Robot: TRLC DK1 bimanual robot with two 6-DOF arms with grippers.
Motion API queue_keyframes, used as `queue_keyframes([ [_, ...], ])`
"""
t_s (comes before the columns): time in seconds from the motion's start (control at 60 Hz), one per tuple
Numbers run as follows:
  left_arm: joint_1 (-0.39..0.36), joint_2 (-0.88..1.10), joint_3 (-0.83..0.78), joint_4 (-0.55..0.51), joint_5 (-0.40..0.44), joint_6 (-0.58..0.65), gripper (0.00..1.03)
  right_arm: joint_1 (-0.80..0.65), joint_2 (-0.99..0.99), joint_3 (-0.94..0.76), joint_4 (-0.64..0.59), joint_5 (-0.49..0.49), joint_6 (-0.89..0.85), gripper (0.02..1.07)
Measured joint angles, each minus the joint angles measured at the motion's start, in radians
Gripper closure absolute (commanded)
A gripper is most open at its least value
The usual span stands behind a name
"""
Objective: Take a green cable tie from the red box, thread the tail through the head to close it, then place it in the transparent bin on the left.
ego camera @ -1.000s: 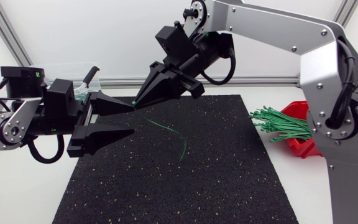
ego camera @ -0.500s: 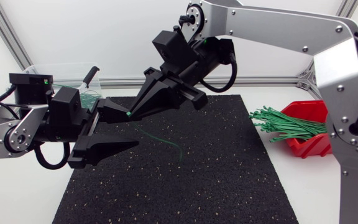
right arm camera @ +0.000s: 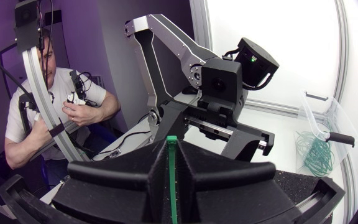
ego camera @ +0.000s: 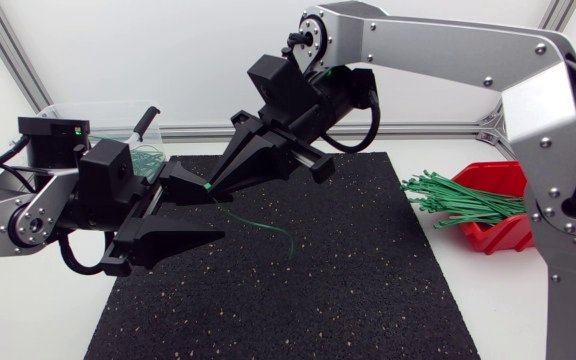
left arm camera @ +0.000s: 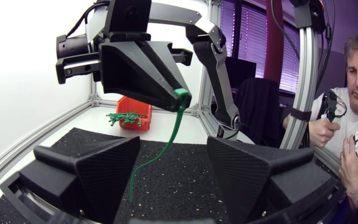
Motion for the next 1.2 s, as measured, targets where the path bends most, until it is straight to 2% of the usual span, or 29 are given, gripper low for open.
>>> queue_keyframes([
  [0.05,0.000,-0.002,0.000,0.000,0.008,-0.006,0.46,0.000,0.000,0.000,0.000,0.000,0.000,0.99],
  [0.383,0.000,-0.003,0.000,0.037,0.037,-0.008,0.78,0.000,0.000,-0.020,0.000,0.000,-0.011,0.99],
  [0.533,0.000,-0.007,0.000,0.053,0.040,-0.008,0.79,0.000,0.000,-0.022,0.000,0.000,-0.012,0.99],
  [0.6,0.000,-0.007,0.000,0.061,0.040,-0.008,0.85,0.000,0.000,-0.022,0.000,0.000,-0.015,0.99],
  [0.767,0.000,-0.008,-0.010,0.073,0.040,-0.008,0.90,0.000,0.000,-0.022,0.000,0.000,-0.019,0.99],
  [0.867,0.000,-0.009,-0.013,0.078,0.040,-0.008,0.97,-0.001,0.000,-0.022,0.000,0.000,-0.019,0.99],
  [1.033,0.000,-0.011,-0.013,0.079,0.040,-0.008,1.00,-0.001,-0.003,-0.033,-0.001,-0.001,-0.019,0.98],
  [1.067,0.000,-0.011,-0.013,0.079,0.039,-0.008,1.00,-0.001,-0.003,-0.033,-0.001,-0.002,-0.019,0.93],
  [1.1,0.000,-0.014,-0.013,0.079,0.039,-0.012,1.00,-0.001,-0.003,-0.033,-0.001,-0.003,-0.019,0.82],
  [1.117,0.001,-0.015,-0.013,0.079,0.039,-0.014,1.00,-0.001,-0.004,-0.033,-0.001,-0.004,-0.019,0.70],
  [1.15,0.004,-0.019,-0.013,0.079,0.039,-0.016,1.00,-0.003,-0.005,-0.033,-0.001,-0.004,-0.019,0.56],
  [1.2,0.012,-0.024,-0.013,0.079,0.040,-0.027,1.00,-0.007,-0.007,-0.032,0.000,-0.003,-0.019,0.42],
])
